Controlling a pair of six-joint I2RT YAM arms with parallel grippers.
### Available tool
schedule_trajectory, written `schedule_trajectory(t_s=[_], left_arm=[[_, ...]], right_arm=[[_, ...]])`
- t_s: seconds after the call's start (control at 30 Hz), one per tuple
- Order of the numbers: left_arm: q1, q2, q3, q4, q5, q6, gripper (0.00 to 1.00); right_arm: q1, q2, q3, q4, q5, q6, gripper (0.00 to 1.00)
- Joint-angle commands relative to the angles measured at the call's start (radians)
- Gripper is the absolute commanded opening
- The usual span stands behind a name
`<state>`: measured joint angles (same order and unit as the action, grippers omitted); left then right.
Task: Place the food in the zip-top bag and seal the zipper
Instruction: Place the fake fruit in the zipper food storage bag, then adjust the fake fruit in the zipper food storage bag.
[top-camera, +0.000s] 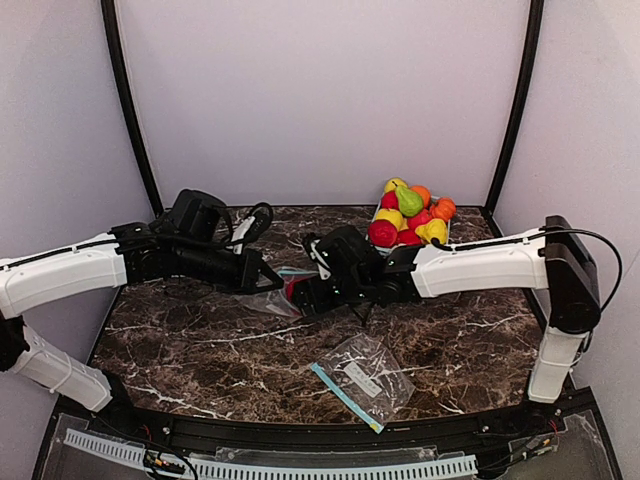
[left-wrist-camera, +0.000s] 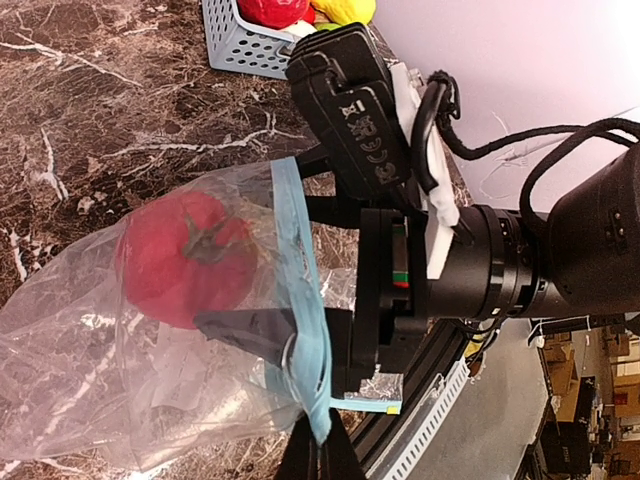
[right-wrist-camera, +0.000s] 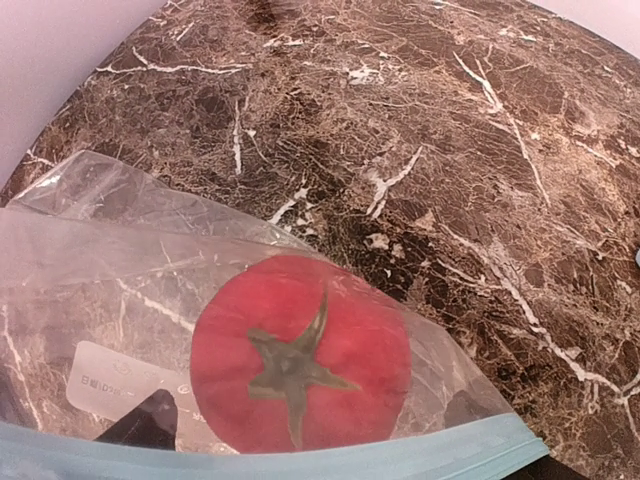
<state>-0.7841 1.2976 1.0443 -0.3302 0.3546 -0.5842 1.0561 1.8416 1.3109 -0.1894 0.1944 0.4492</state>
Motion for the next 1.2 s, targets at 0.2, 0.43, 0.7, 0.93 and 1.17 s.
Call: schedule_trajectory(t_s=[0.2, 0.43, 0.7, 0.93, 1.17], left_arm=[[-0.003, -0.04, -0.005, -0.009, -0.071, 0.003, 0.01], [0.006, -0.037, -0.004, -0.025, -0.116, 0.009, 0.01], [0.006, -0.075, -0.045, -0.014, -0.104, 0.022, 0.01], [0.006, -0.08, -0.068, 0.005, -0.057, 0.035, 0.01], [0.009, -0.06, -0.061, 0.005, -0.049, 0.033, 0.01]], right_arm=[[-0.014, -0.141, -0.026, -0.007, -0.175, -0.068, 0.97], [-0.007, -0.282, -0.093, 0.005, -0.32, -0.097, 0.98], [-0.044, -0.344, -0.099, -0.062, -0.25, -0.105, 0.99], [-0.107, -0.279, -0.096, -0.047, -0.303, -0.162, 0.99], [-0.108, -0.199, -0.109, 0.065, -0.441, -0.206, 0.99]])
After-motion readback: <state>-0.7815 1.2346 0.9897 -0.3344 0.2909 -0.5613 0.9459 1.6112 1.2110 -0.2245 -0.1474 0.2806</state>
